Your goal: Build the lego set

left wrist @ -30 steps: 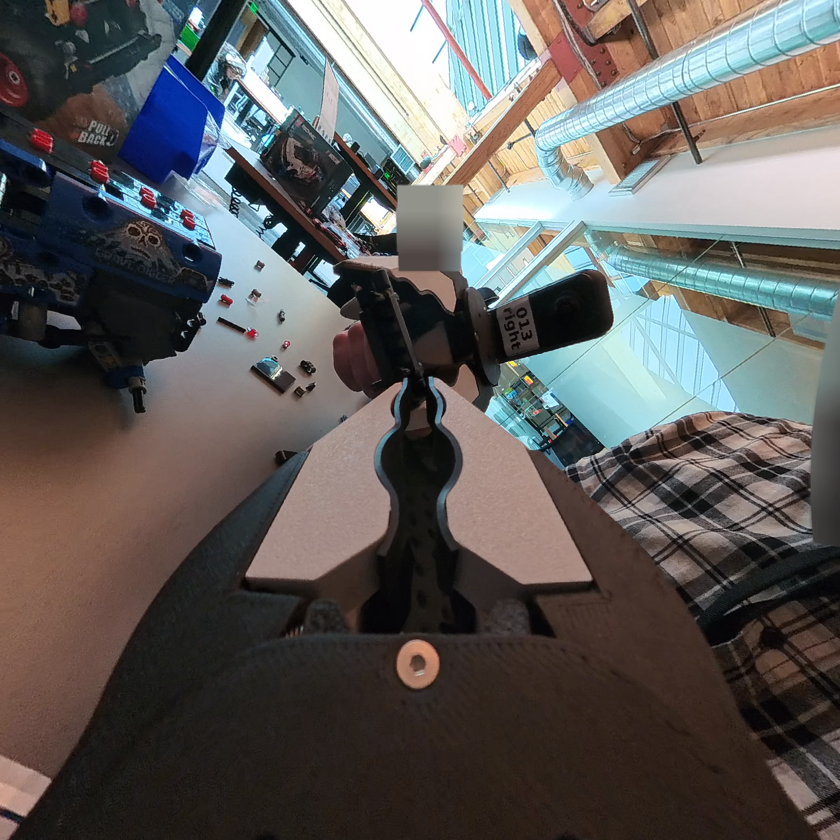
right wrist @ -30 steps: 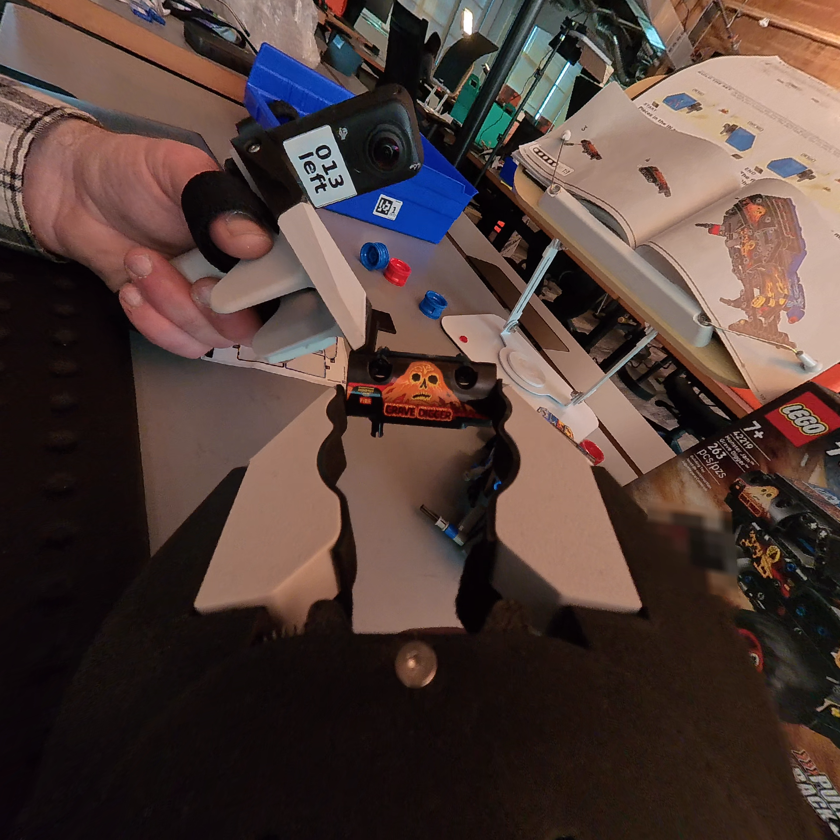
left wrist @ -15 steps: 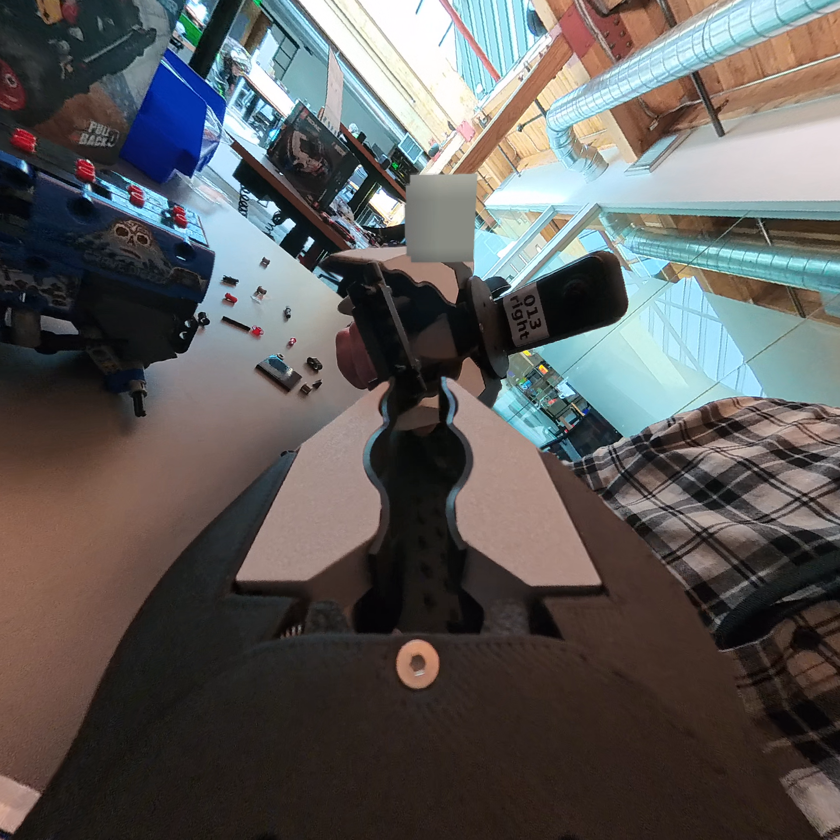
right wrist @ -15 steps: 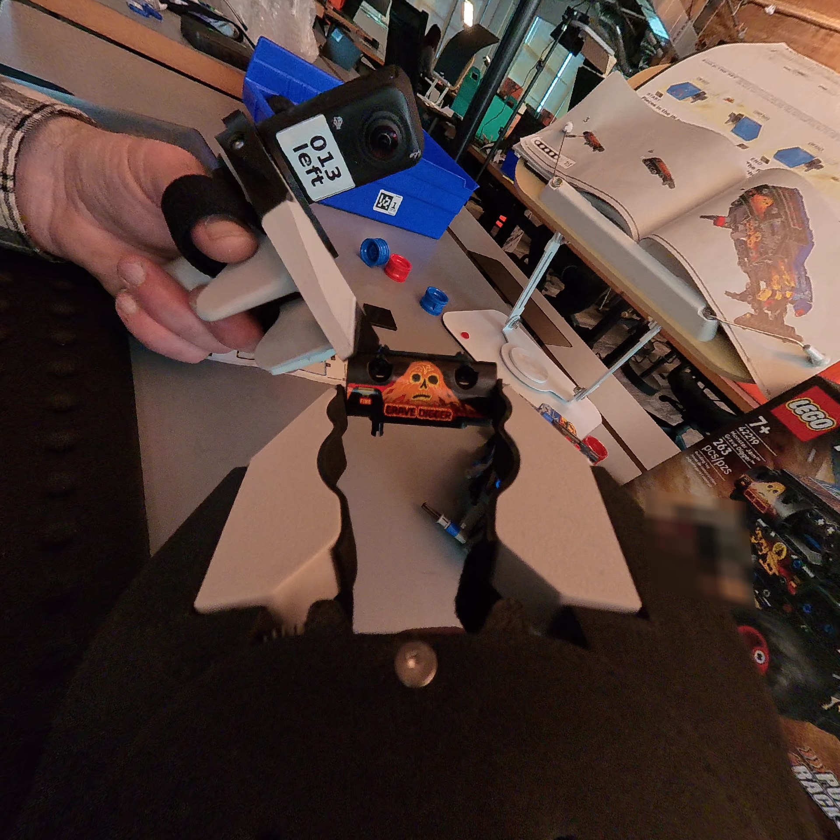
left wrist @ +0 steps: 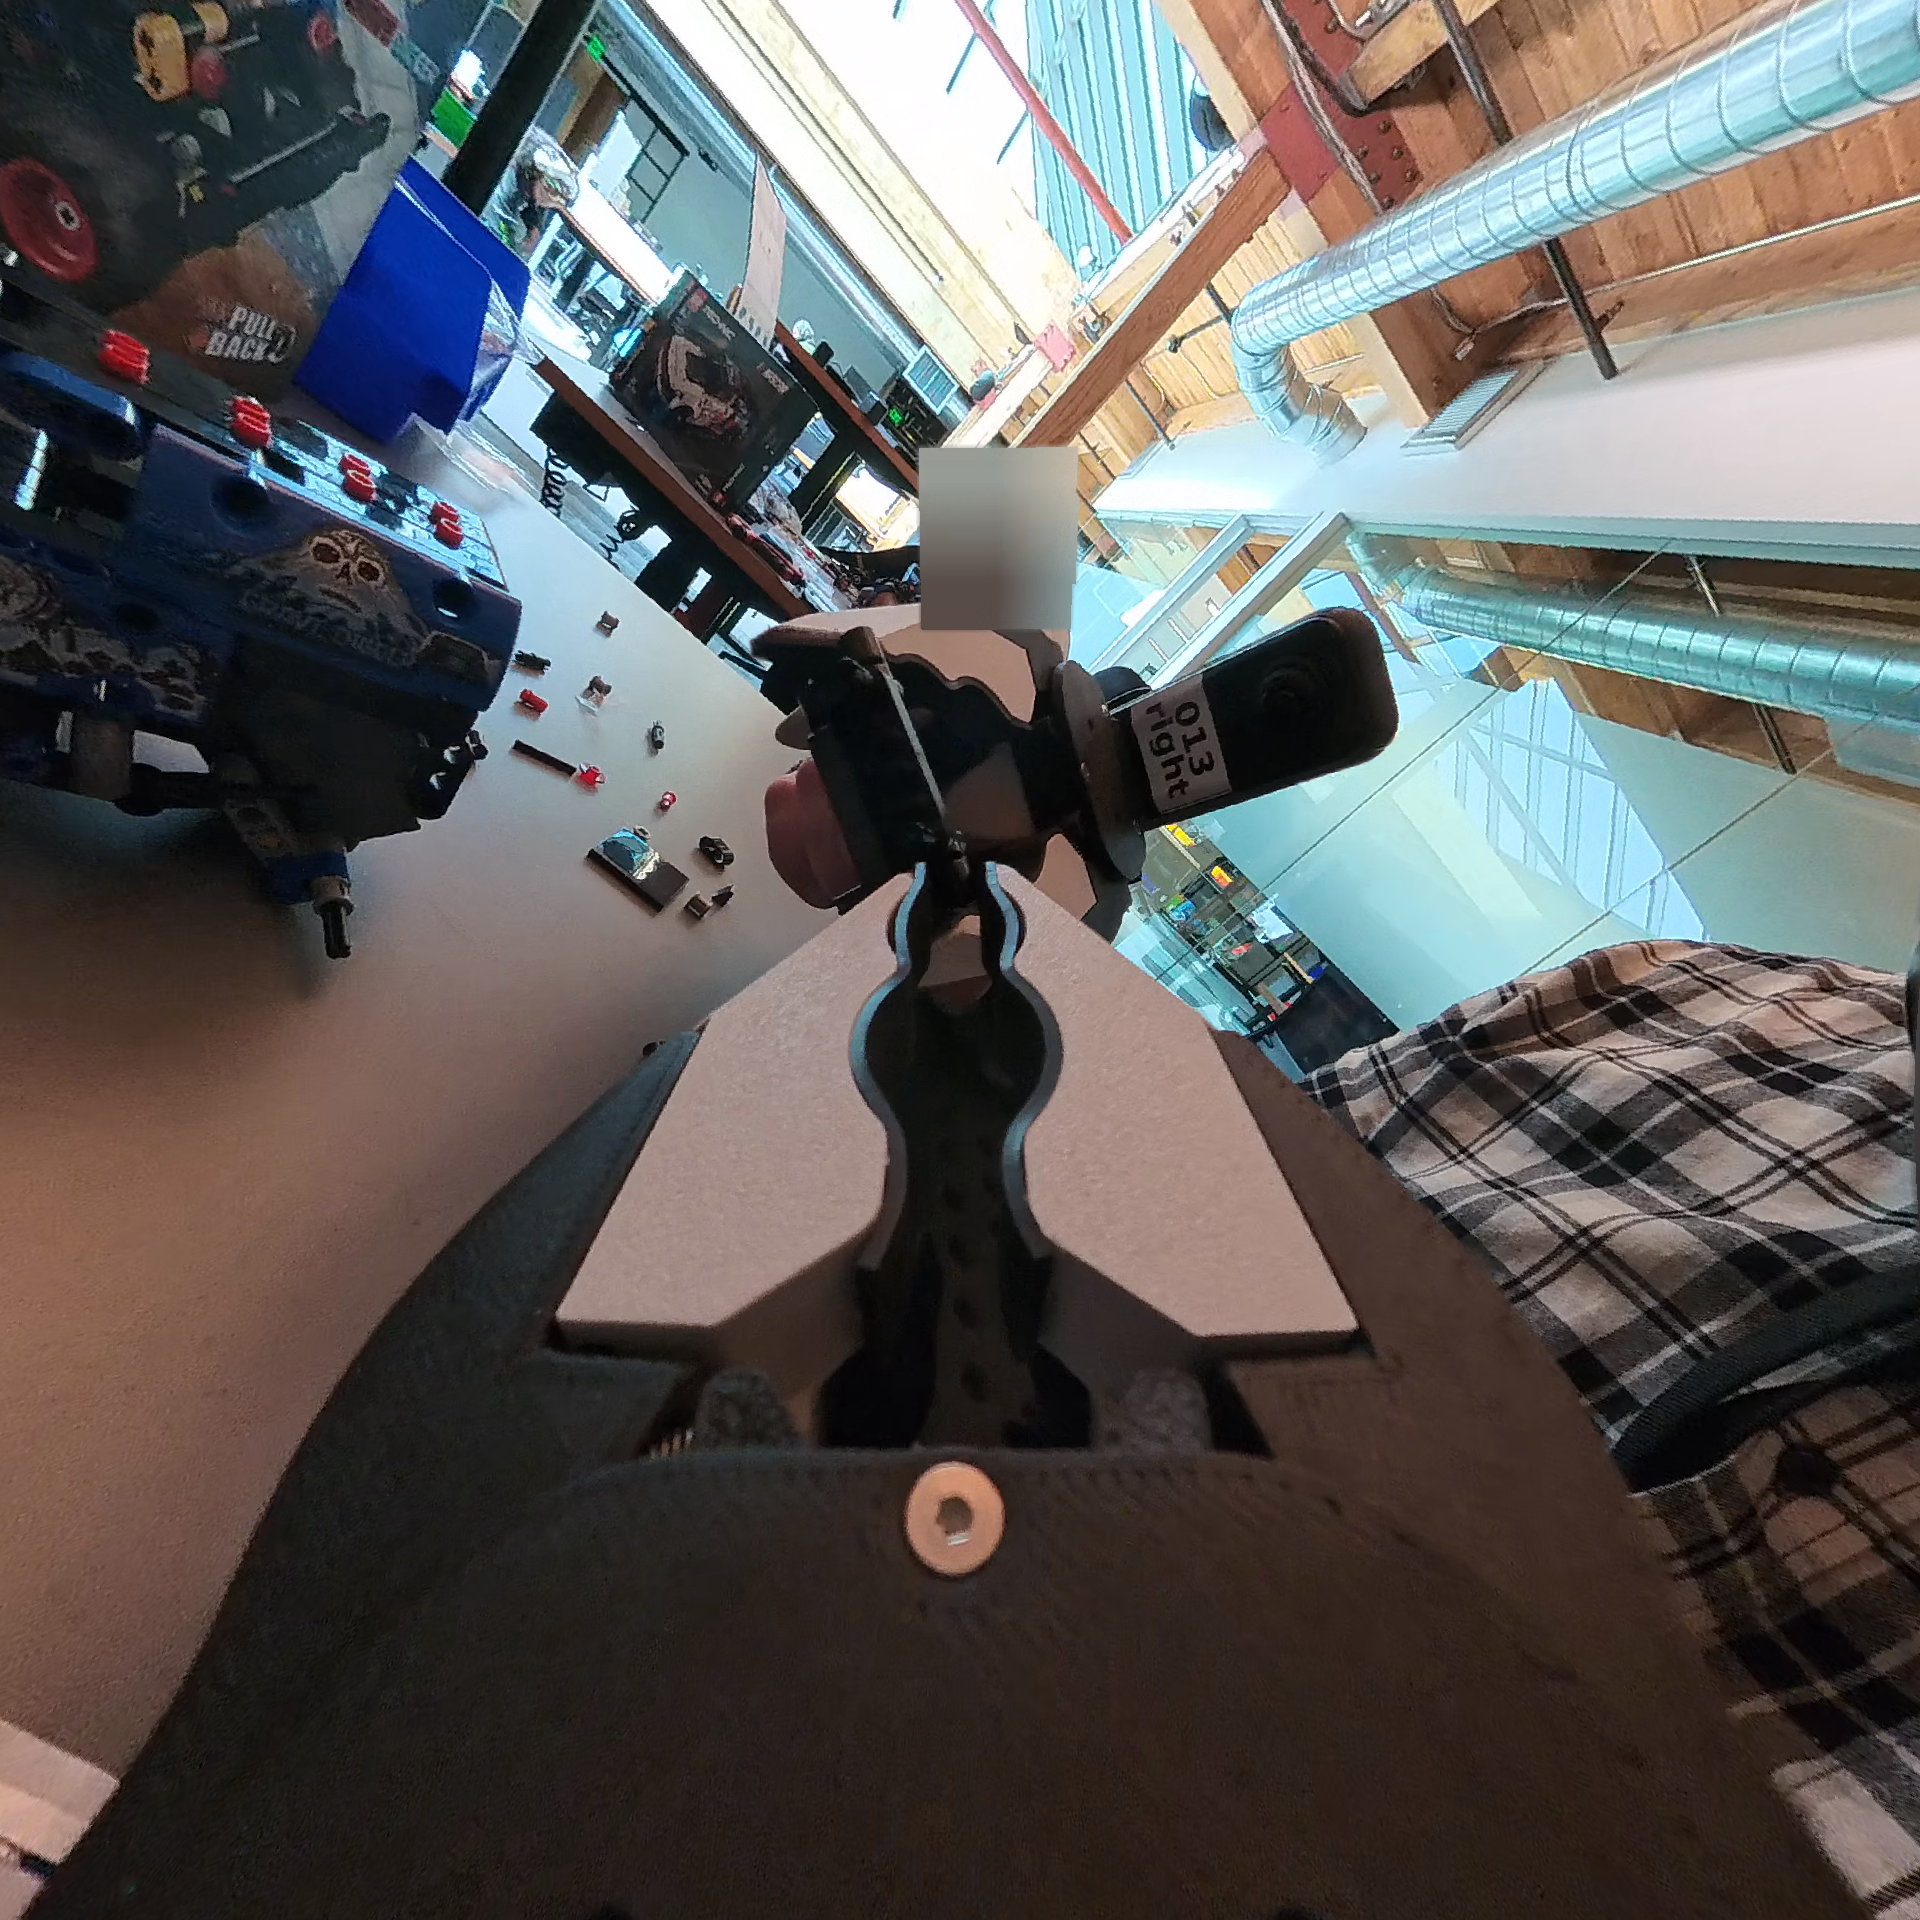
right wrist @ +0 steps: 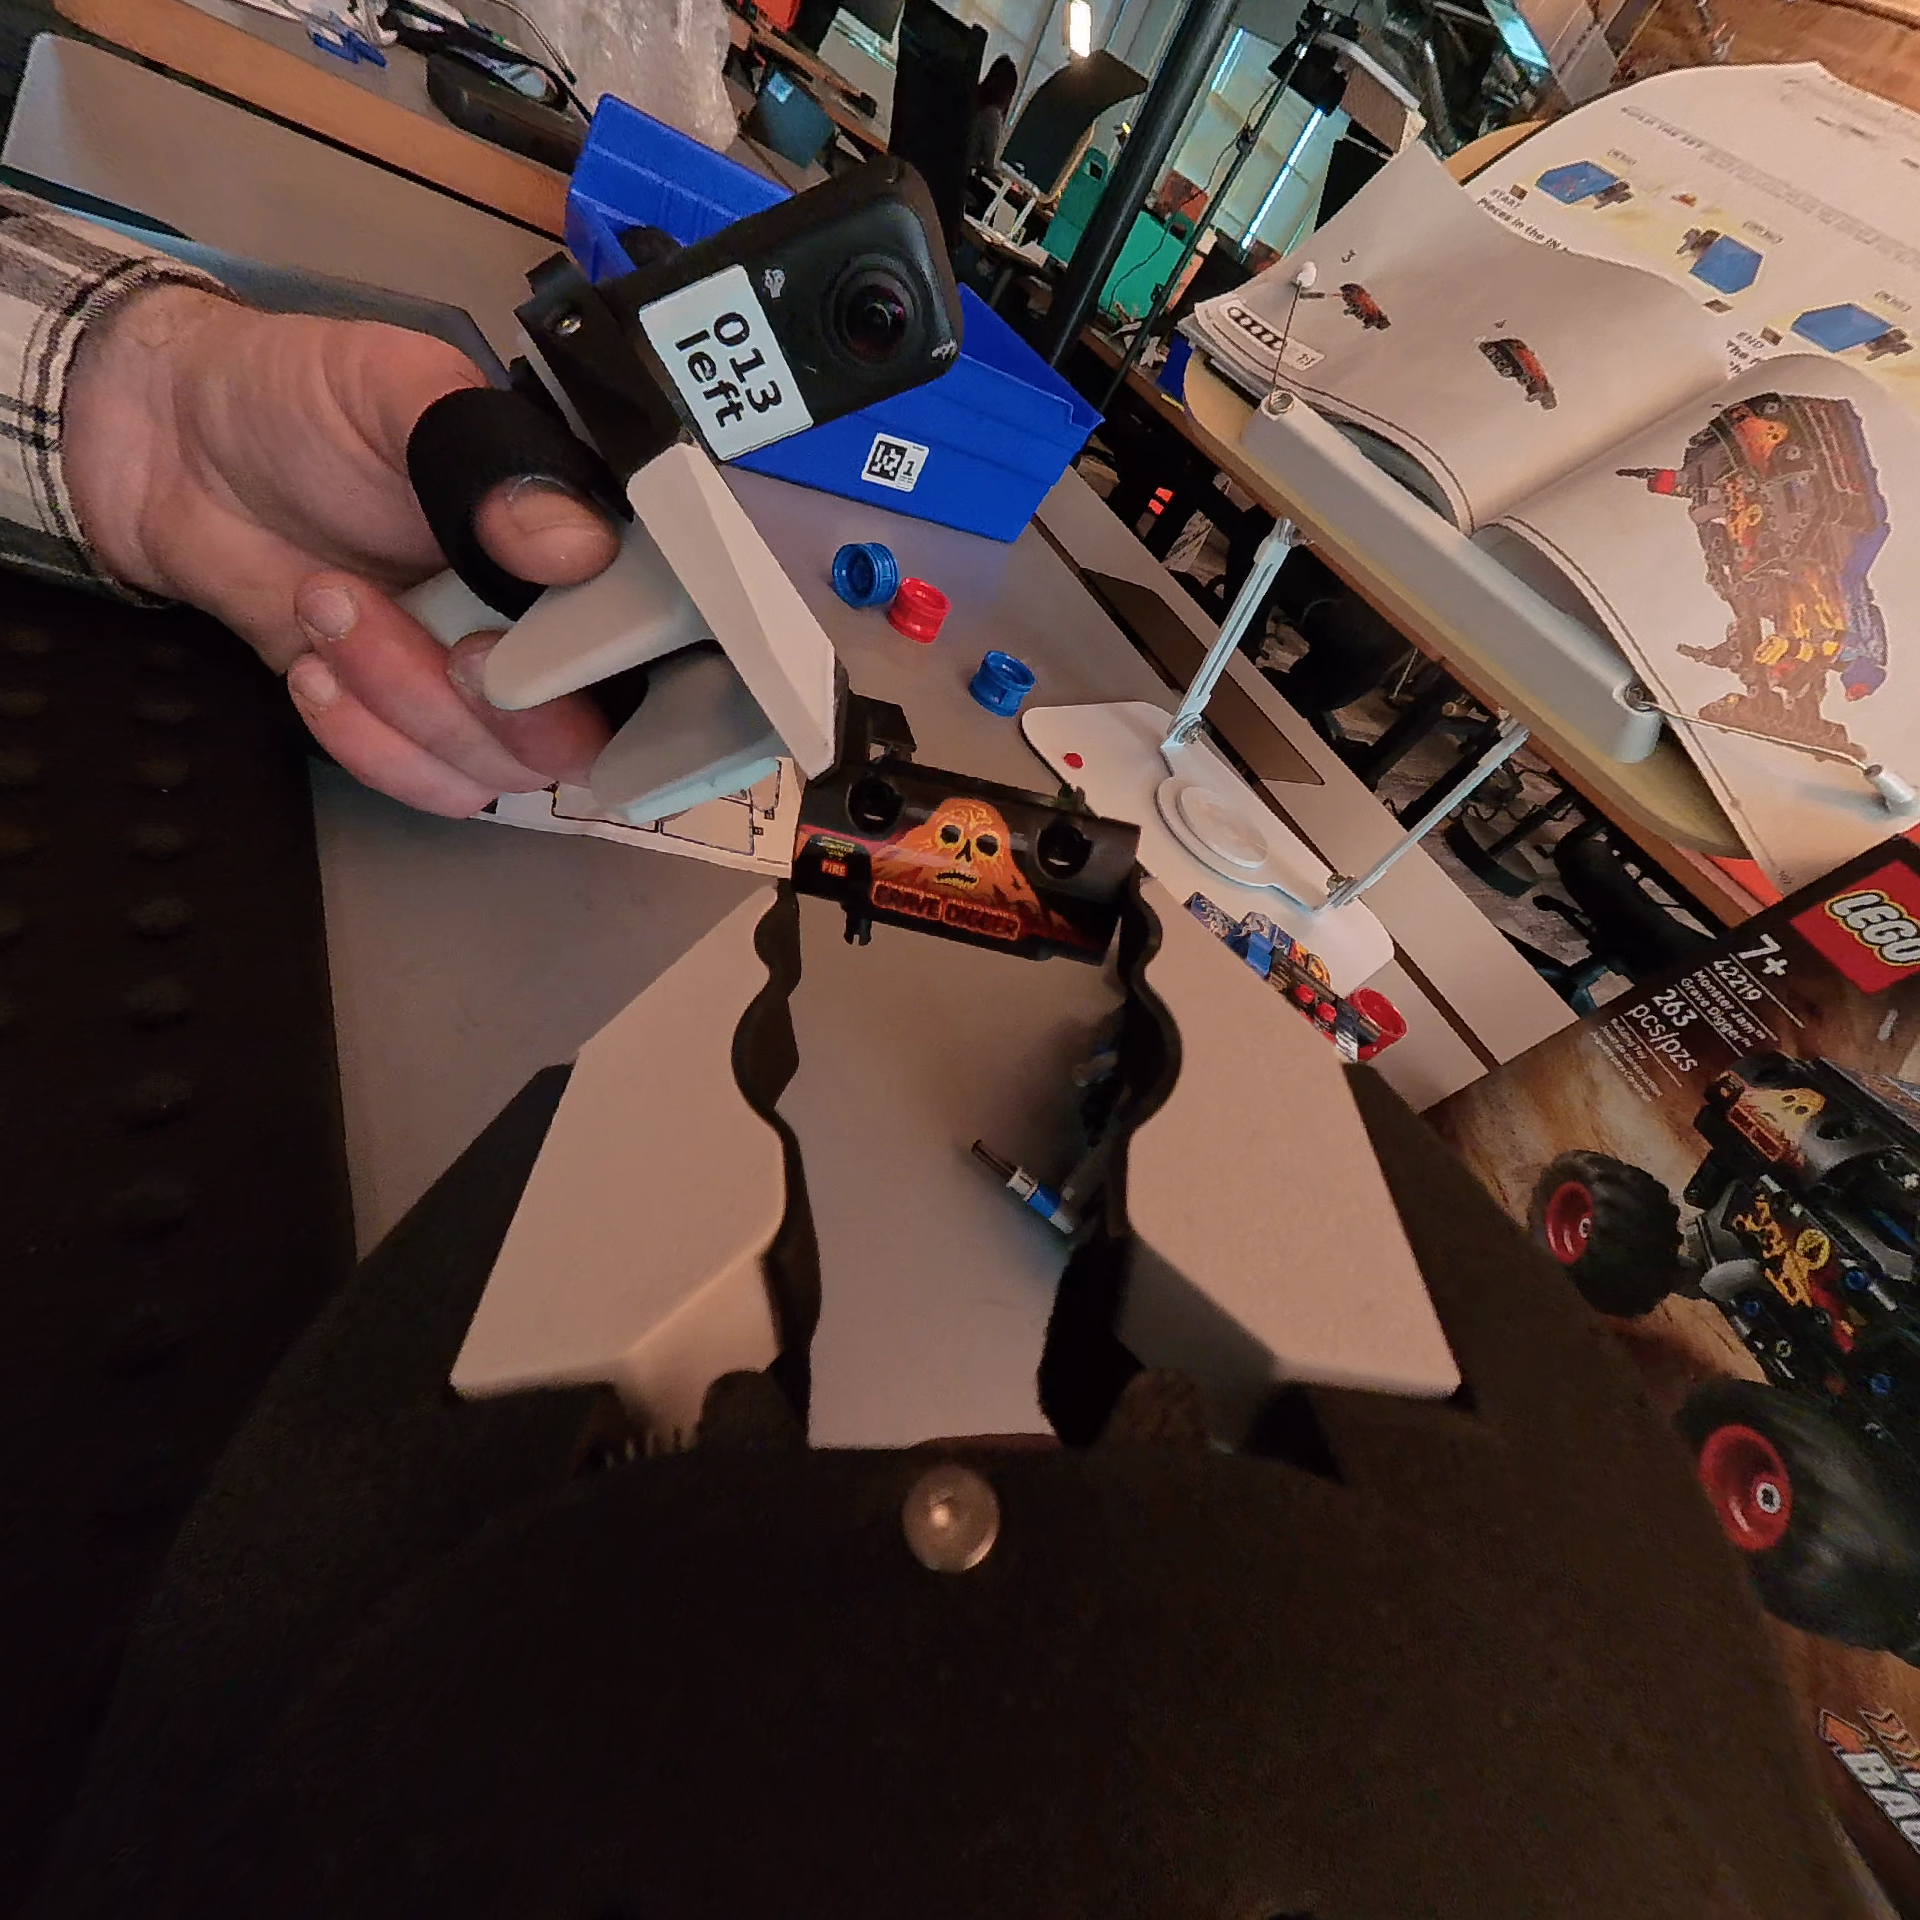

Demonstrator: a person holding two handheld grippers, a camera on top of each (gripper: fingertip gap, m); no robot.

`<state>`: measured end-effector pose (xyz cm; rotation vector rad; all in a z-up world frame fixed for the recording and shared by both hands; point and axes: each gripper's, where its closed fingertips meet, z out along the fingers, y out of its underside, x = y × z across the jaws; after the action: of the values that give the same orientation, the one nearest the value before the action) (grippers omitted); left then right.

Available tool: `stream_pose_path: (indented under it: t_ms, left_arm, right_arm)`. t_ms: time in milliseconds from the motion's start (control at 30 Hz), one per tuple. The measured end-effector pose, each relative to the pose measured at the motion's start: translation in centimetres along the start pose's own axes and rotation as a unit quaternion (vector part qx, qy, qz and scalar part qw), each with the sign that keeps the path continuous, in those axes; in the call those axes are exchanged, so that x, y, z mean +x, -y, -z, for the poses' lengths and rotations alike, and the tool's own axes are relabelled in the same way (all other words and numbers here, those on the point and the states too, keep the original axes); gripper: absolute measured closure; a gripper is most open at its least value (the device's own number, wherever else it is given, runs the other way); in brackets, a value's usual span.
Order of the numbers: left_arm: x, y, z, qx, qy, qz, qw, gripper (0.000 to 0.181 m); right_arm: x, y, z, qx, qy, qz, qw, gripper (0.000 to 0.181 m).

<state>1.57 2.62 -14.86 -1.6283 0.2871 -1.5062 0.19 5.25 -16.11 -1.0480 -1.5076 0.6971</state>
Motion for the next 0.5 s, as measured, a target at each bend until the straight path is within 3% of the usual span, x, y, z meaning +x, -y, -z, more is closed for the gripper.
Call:
stream_pose_path:
  t_ms: [500]
  left_arm:
    - [-0.02, 0.56, 0.35, 0.015, 0.001, 0.000, 1.000, 0.175]
  right_arm:
    - [0.35, 0.16, 0.38, 0.006, -0.002, -0.012, 1.000, 0.132]
